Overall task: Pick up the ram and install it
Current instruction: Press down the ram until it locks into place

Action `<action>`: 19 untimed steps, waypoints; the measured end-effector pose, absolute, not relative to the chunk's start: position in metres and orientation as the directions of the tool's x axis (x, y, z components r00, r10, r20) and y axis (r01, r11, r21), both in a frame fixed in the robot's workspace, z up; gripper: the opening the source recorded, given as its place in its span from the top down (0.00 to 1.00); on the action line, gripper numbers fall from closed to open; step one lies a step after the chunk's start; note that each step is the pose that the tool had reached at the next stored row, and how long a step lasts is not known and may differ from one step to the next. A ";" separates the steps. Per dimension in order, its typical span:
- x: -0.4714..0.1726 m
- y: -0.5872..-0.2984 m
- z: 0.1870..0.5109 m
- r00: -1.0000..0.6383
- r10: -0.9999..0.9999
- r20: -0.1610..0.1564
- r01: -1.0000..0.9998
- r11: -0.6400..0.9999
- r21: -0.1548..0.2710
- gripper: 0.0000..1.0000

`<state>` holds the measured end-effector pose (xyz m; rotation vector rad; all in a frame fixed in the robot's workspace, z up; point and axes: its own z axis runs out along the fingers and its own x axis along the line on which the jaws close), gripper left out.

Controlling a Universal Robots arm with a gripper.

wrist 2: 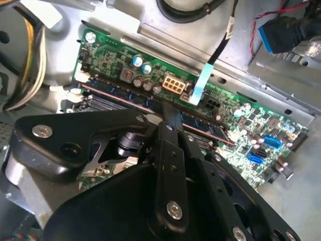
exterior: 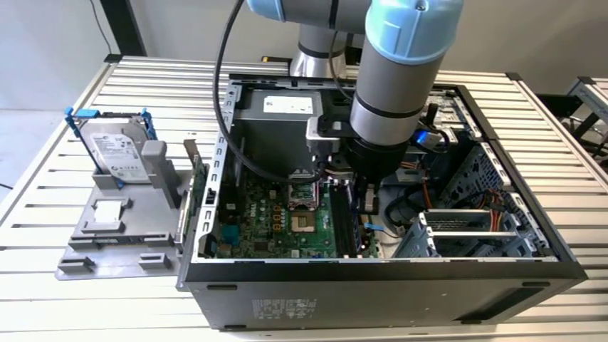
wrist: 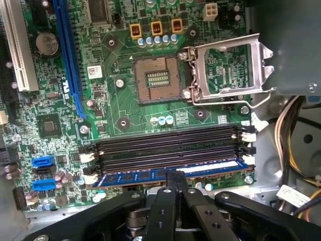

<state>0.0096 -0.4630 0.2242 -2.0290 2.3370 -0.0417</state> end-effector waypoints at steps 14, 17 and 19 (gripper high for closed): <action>0.010 -0.461 0.228 -0.140 -0.990 0.011 -0.989 0.139 -0.046 1.00; 0.010 -0.461 0.228 -0.140 -0.990 0.011 -0.989 0.139 -0.046 1.00; 0.010 -0.461 0.228 -0.140 -0.990 0.011 -0.989 0.139 -0.046 1.00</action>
